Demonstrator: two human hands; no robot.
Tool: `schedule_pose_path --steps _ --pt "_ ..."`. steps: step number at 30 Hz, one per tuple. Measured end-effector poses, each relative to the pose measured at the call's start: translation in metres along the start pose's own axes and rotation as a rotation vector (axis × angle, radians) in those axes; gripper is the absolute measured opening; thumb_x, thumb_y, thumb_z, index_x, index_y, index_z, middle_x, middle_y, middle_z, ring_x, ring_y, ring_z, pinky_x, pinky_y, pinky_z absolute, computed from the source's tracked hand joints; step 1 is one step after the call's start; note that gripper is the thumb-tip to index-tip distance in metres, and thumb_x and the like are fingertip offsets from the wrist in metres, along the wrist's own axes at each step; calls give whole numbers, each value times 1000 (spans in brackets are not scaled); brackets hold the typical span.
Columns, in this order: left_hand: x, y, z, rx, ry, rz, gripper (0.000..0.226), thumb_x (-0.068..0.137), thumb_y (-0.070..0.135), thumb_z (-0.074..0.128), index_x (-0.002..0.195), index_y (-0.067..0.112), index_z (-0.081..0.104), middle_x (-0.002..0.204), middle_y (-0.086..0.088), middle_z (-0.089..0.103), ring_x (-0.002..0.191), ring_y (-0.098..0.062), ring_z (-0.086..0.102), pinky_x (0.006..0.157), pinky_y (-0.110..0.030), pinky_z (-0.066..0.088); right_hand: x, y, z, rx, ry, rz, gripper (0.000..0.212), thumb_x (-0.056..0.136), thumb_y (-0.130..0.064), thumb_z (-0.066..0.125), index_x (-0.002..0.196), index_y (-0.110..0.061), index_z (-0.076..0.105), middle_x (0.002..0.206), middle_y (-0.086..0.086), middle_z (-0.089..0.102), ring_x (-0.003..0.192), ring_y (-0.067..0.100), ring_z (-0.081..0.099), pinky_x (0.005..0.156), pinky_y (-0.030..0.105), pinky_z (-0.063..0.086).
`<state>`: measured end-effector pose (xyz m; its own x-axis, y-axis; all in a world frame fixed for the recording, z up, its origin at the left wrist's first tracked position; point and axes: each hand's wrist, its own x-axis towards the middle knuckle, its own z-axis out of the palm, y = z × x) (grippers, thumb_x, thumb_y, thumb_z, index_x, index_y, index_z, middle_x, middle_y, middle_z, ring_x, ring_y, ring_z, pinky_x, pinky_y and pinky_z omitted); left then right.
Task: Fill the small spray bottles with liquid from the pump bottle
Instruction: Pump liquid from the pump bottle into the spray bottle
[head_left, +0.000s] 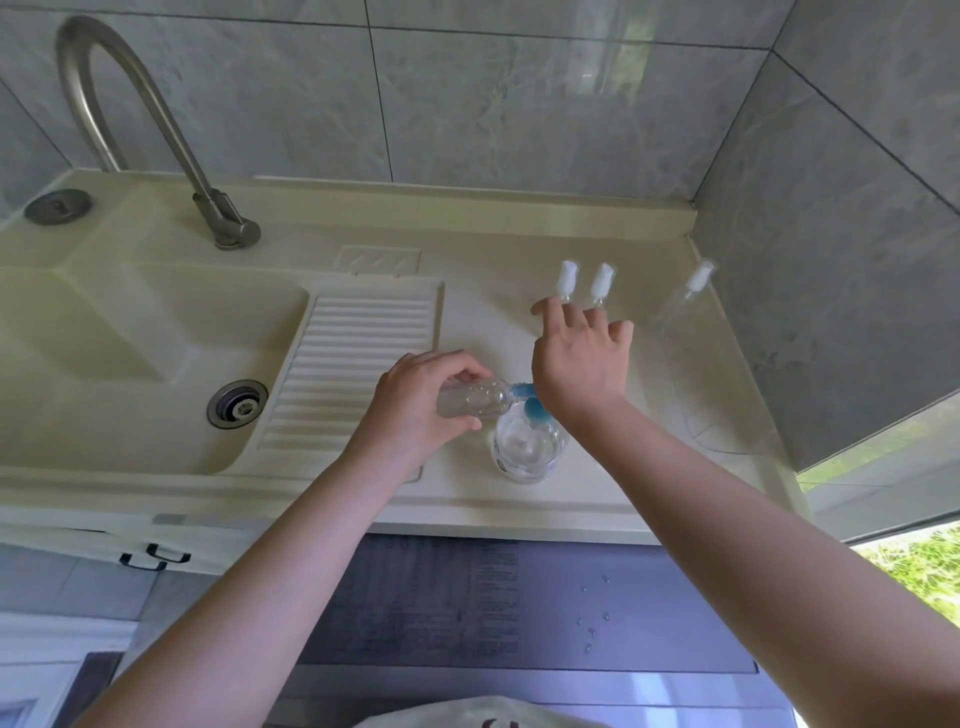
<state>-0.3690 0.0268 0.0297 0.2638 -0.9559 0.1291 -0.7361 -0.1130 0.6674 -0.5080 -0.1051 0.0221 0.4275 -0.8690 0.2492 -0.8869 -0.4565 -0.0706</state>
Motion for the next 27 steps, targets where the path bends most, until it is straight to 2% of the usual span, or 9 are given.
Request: schedule_pose_path --steps 3,10,12,15,19,23,27 --pt "1 2 1 3 4 5 48 63 15 89 103 34 69 96 20 66 95 -7 57 84 -7 36 1 1 -3 -30 41 -30 44 87 -12 42 129 -21 50 117 2 62 103 30 49 75 38 14" --pt "3 5 1 6 24 -1 49 62 15 89 102 35 69 96 18 68 95 -13 58 92 -36 46 1 -2 1 -12 44 -33 40 86 -10 42 124 -20 54 111 3 65 100 30 49 73 37 16" --pt "3 4 1 7 16 -3 49 61 15 89 101 36 69 96 17 68 94 -15 58 92 -40 47 1 -3 1 -19 41 -41 41 87 -11 43 125 -20 53 113 3 64 102 30 50 74 38 17" --pt "4 3 2 3 21 -2 49 62 16 89 102 37 68 97 17 68 95 -14 57 92 -38 47 6 -4 -6 -53 60 -55 45 88 -11 44 131 -24 49 120 1 62 107 30 50 79 39 20" --pt "3 2 2 4 38 4 49 62 17 89 102 36 68 97 16 68 95 -14 57 91 -38 47 5 -4 -5 -38 46 -52 44 88 -10 43 128 -24 50 117 0 62 107 29 49 76 37 15" --pt "2 2 4 5 33 6 48 62 17 89 102 35 69 93 18 65 93 -15 57 89 -38 47 3 -2 3 -21 10 -58 41 88 -11 43 126 -23 52 116 0 63 106 29 49 75 37 17" --pt "1 3 3 -1 41 6 48 63 16 89 103 34 69 95 17 66 95 -14 57 89 -33 45 8 -3 -6 -41 69 -70 48 86 -8 46 131 -25 49 120 0 62 109 29 50 79 39 23"
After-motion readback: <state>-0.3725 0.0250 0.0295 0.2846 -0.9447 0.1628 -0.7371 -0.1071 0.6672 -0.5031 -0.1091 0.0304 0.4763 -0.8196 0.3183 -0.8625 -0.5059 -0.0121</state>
